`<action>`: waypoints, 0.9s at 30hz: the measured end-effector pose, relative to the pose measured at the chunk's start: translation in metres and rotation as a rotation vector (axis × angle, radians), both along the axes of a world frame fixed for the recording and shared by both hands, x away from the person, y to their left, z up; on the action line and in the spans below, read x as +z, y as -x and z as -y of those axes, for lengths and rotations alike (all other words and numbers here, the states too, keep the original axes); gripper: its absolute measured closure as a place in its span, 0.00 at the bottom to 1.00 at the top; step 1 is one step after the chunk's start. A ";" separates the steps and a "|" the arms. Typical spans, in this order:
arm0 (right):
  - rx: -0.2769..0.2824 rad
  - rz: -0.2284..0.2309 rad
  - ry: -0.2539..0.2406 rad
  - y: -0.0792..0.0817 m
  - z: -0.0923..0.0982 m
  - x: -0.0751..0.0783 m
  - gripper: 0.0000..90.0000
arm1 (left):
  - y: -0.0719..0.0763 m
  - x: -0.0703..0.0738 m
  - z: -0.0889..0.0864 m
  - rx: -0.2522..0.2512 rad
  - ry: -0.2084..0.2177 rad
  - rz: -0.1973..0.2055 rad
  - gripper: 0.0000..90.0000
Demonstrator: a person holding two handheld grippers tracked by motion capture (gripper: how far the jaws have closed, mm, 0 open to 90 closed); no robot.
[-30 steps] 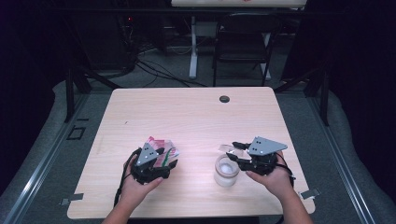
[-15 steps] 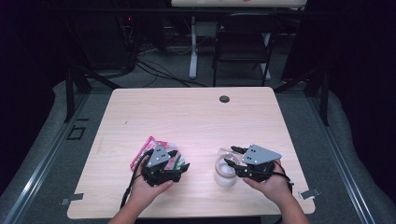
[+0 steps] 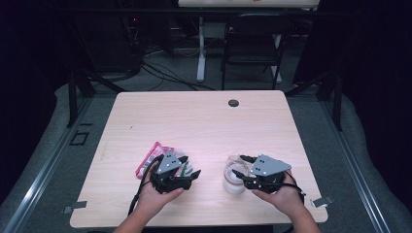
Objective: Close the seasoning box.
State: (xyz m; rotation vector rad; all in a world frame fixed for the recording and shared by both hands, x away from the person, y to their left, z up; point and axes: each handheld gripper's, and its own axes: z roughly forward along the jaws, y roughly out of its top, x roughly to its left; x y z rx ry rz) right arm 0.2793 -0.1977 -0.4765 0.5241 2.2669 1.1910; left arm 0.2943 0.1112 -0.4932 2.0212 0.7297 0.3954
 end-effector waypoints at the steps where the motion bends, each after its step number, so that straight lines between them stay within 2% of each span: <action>1: 0.006 -0.002 -0.005 0.000 0.000 0.000 0.52 | 0.000 0.000 0.000 0.002 0.007 -0.004 0.39; 7: 0.013 -0.013 -0.036 0.001 0.000 0.003 0.52 | -0.002 0.001 -0.004 0.015 0.006 -0.008 0.39; 14: 0.016 -0.049 -0.096 -0.001 0.006 0.006 0.53 | -0.004 0.002 -0.007 0.028 0.017 -0.013 0.39; 24: -0.037 -0.057 -0.105 -0.004 0.015 0.008 0.54 | -0.006 0.007 -0.017 0.056 0.025 -0.008 0.39; 27: -0.052 -0.055 -0.112 -0.005 0.020 0.009 0.54 | -0.007 0.010 -0.022 0.071 0.041 -0.003 0.39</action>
